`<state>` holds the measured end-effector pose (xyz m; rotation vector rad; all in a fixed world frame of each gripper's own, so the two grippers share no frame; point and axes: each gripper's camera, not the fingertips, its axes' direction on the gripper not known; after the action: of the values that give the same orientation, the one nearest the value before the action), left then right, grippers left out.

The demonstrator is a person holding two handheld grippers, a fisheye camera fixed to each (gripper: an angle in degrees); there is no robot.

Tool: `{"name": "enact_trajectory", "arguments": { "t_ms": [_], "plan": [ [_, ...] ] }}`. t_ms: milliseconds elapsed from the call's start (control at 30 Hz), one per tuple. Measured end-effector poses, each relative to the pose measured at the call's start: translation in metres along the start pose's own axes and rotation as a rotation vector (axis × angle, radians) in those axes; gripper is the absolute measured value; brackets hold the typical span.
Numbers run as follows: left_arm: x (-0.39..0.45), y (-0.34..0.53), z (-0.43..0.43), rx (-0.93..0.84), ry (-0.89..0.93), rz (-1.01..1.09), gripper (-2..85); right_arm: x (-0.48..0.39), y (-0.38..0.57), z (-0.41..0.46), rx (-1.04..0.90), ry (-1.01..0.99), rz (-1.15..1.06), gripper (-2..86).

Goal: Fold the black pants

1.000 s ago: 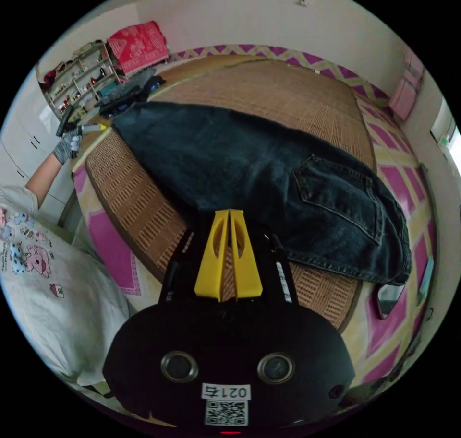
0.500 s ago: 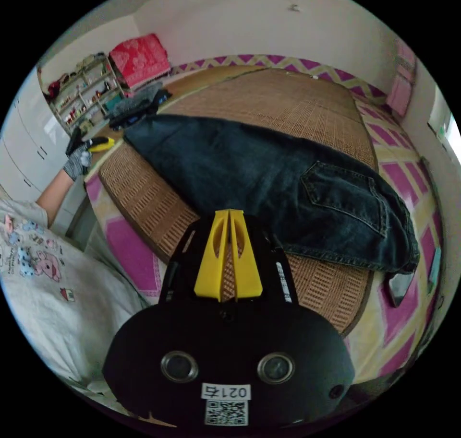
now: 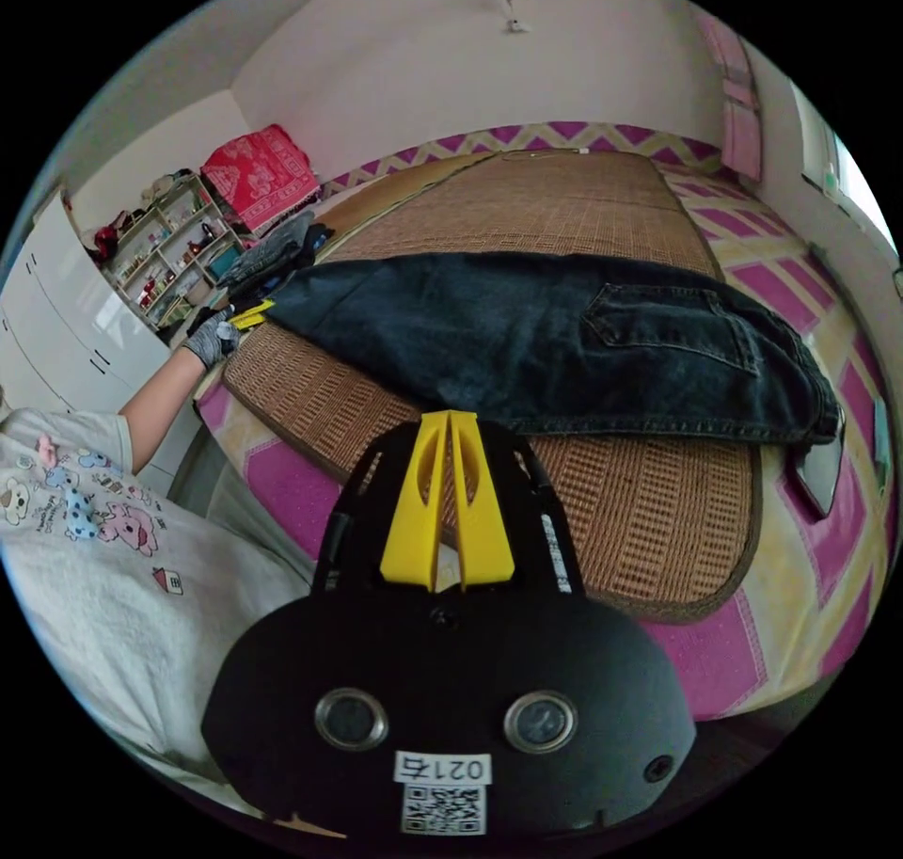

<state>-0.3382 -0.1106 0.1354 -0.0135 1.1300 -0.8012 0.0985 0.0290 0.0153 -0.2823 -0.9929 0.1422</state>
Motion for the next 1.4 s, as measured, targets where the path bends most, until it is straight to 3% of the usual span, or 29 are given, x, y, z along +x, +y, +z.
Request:
{"name": "enact_trajectory", "arguments": {
  "t_ms": [133, 400, 533, 667, 900, 1133, 1267, 1333, 1400],
  "plan": [
    [0.039, 0.031, 0.003, 0.035, 0.035, 0.193, -0.6, 0.011, 0.021, -0.013, 0.014, 0.023, 0.041, -1.0],
    [0.202, 0.15, 0.025, 0.121, -0.12, 0.761, -0.9, 0.038, 0.062, -0.026, 0.032, 0.045, 0.115, -1.0],
    [0.3, 0.261, 0.084, 0.117, -0.198, 1.12, -0.9, 0.048, 0.085, -0.033, 0.046, 0.035, 0.14, -1.0],
    [0.363, 0.381, 0.184, 0.005, -0.272, 1.386, -0.9, 0.057, 0.106, -0.043, 0.065, 0.033, 0.158, -1.0],
    [0.341, 0.523, 0.379, -0.439, -0.411, 1.476, -0.9, 0.081, 0.159, -0.063, 0.072, 0.05, 0.226, -1.0],
    [0.364, 0.562, 0.401, -0.356, -0.284, 1.417, -0.6, 0.116, 0.209, -0.081, 0.141, -0.019, 0.342, -1.0],
    [0.345, 0.607, 0.467, -0.53, -0.474, 1.494, 1.3, 0.129, 0.214, -0.089, 0.192, -0.075, 0.37, -0.9],
    [0.343, 0.611, 0.464, -0.448, -0.415, 1.479, 2.7, 0.132, 0.214, -0.1, 0.245, -0.078, 0.37, -0.5],
    [0.346, 0.612, 0.463, -0.506, -0.304, 1.434, 6.2, 0.137, 0.213, -0.109, 0.29, -0.07, 0.388, 0.0]
  ]
}}
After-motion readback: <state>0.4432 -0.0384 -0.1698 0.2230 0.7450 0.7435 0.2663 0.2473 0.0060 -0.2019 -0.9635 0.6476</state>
